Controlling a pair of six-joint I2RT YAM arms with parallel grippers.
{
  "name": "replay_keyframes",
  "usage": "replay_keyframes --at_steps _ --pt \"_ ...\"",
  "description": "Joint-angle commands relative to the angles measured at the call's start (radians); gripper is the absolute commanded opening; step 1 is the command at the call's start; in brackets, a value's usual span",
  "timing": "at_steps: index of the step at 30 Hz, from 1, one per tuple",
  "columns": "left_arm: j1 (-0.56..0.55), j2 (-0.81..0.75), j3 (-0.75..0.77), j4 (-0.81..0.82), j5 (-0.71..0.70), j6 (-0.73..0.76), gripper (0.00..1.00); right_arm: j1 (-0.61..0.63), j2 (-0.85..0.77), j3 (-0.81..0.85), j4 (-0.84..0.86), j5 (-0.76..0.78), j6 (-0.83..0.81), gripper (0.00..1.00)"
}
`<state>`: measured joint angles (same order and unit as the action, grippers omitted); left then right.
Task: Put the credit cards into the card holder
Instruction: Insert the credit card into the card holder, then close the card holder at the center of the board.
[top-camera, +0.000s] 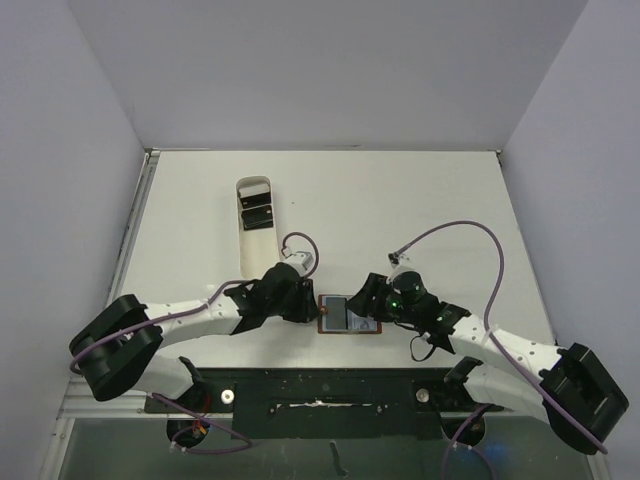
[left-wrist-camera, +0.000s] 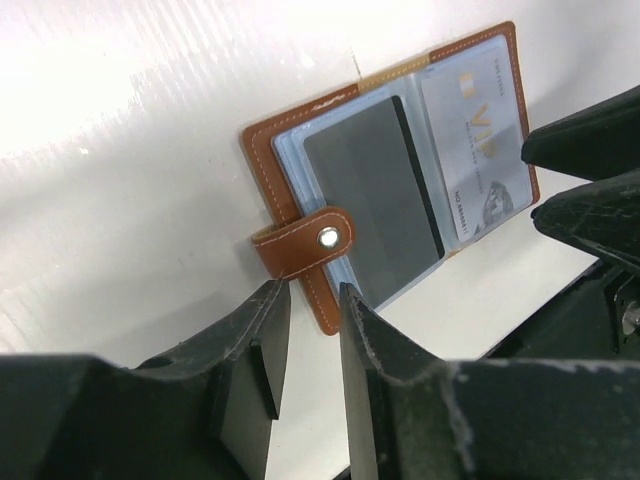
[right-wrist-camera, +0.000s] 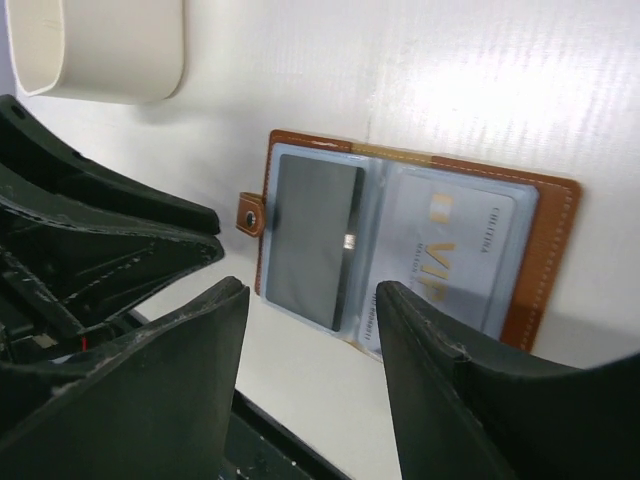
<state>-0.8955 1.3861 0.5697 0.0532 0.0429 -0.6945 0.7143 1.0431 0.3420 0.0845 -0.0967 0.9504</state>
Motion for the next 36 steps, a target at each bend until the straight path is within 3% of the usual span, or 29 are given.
replay_keyframes --at_steps 1,8,12,20,36 --pt "-0.011 -0.014 0.081 -0.037 -0.054 0.065 0.27 -0.006 -0.077 0.016 -0.156 0.138 -0.050 0.56" --pt "-0.041 0.069 0.180 -0.070 -0.094 0.113 0.38 -0.076 -0.184 -0.009 -0.274 0.172 -0.076 0.63" --pt "-0.064 0.134 0.239 -0.132 -0.146 0.138 0.39 -0.124 -0.199 -0.044 -0.269 0.137 -0.076 0.69" --pt "-0.094 0.209 0.299 -0.233 -0.220 0.155 0.39 -0.151 -0.171 -0.109 -0.176 0.086 -0.060 0.71" --pt "-0.106 0.140 0.281 -0.304 -0.263 0.130 0.34 -0.154 -0.126 -0.164 -0.085 0.041 -0.043 0.71"
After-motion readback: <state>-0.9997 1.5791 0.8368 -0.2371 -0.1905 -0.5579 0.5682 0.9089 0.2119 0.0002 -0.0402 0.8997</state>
